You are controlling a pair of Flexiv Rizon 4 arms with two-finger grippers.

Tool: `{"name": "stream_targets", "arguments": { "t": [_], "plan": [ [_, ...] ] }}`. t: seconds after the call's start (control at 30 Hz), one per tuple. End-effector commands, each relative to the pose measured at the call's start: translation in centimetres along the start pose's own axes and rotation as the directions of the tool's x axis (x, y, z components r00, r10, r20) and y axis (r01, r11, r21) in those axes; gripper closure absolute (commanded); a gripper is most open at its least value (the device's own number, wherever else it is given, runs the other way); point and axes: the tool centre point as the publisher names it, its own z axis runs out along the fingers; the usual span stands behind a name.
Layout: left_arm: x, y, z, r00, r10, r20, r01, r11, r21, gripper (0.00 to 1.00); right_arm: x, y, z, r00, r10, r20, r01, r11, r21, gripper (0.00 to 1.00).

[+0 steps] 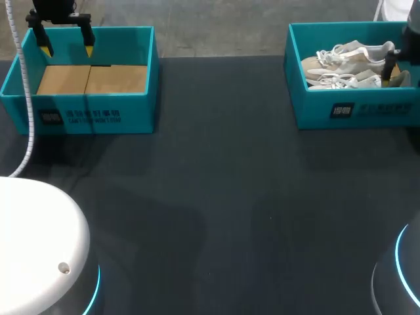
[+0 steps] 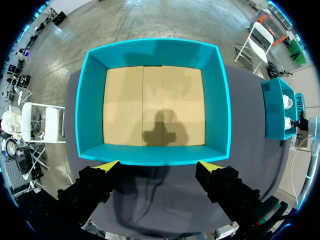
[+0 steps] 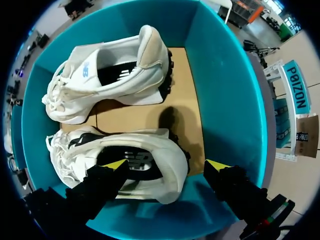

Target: Take the shoe out of the shoebox, open the shoe tongue, remove and reinsert the insole, then place the shoe into the shoebox

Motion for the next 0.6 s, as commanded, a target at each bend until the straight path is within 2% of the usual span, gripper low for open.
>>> {"name": "stream_targets", "arguments": {
  "t": [0.03, 0.1, 0.17, 0.2, 0.23, 0.27, 0.3, 0.33, 0.37, 0.4, 0.43, 0.6],
  "plan": [
    [0.00, 0.00, 0.00, 1.000, 0.000, 0.000, 0.000, 1.000, 0.000, 0.00, 0.21, -0.07, 0.65, 1.000, -0.004, 0.005, 0.004, 1.000, 0.000, 0.00],
    [0.00, 0.00, 0.00, 1.000, 0.000, 0.000, 0.000, 1.000, 0.000, 0.00, 0.12, -0.13, 0.85, 1.000, -0.004, 0.007, 0.004, 1.000, 0.000, 0.00],
    [0.00, 0.00, 0.00, 1.000, 0.000, 0.000, 0.000, 1.000, 0.000, 0.00, 0.01, -0.19, 0.93, 1.000, 0.000, 0.007, 0.000, 1.000, 0.000, 0.09],
    [0.00, 0.00, 0.00, 1.000, 0.000, 0.000, 0.000, 1.000, 0.000, 0.00, -0.03, -0.21, 0.96, 1.000, 0.002, 0.007, -0.002, 1.000, 0.000, 0.17],
    [0.00, 0.00, 0.00, 1.000, 0.000, 0.000, 0.000, 1.000, 0.000, 0.00, -0.07, -0.23, 1.00, 1.000, 0.004, 0.007, -0.004, 1.000, 0.000, 0.28],
    [0.00, 0.00, 0.00, 1.000, 0.000, 0.000, 0.000, 1.000, 0.000, 0.00, -0.11, -0.24, 1.07, 1.000, 0.008, 0.012, -0.008, 1.000, 0.004, 0.53],
    [0.00, 0.00, 0.00, 1.000, 0.000, 0.000, 0.000, 1.000, 0.000, 0.00, -0.14, -0.22, 1.15, 1.000, 0.008, 0.015, -0.008, 1.000, 0.006, 0.56],
    [0.00, 0.00, 0.00, 1.000, 0.000, 0.000, 0.000, 1.000, 0.000, 0.00, -0.19, -0.16, 1.26, 1.000, 0.008, 0.022, -0.008, 1.000, 0.010, 0.64],
    [0.00, 0.00, 0.00, 1.000, 0.000, 0.000, 0.000, 1.000, 0.000, 0.00, -0.22, -0.13, 1.31, 1.000, 0.010, 0.025, -0.010, 1.000, 0.012, 0.76],
    [0.00, 0.00, 0.00, 1.000, 0.000, 0.000, 0.000, 1.000, 0.000, 0.00, -0.25, -0.09, 1.34, 0.999, 0.011, 0.034, -0.011, 1.000, 0.015, 0.96],
    [0.00, 0.00, 0.00, 1.000, 0.000, 0.000, 0.000, 1.000, 0.000, 0.00, -0.27, -0.04, 1.34, 0.999, 0.011, 0.046, -0.012, 1.000, 0.016, 1.00],
    [0.00, 0.00, 0.00, 1.000, 0.000, 0.000, 0.000, 1.000, 0.000, 0.00, -0.37, 0.18, 1.33, 0.997, 0.022, 0.068, -0.024, 0.999, 0.024, 1.00]
  ]
}}
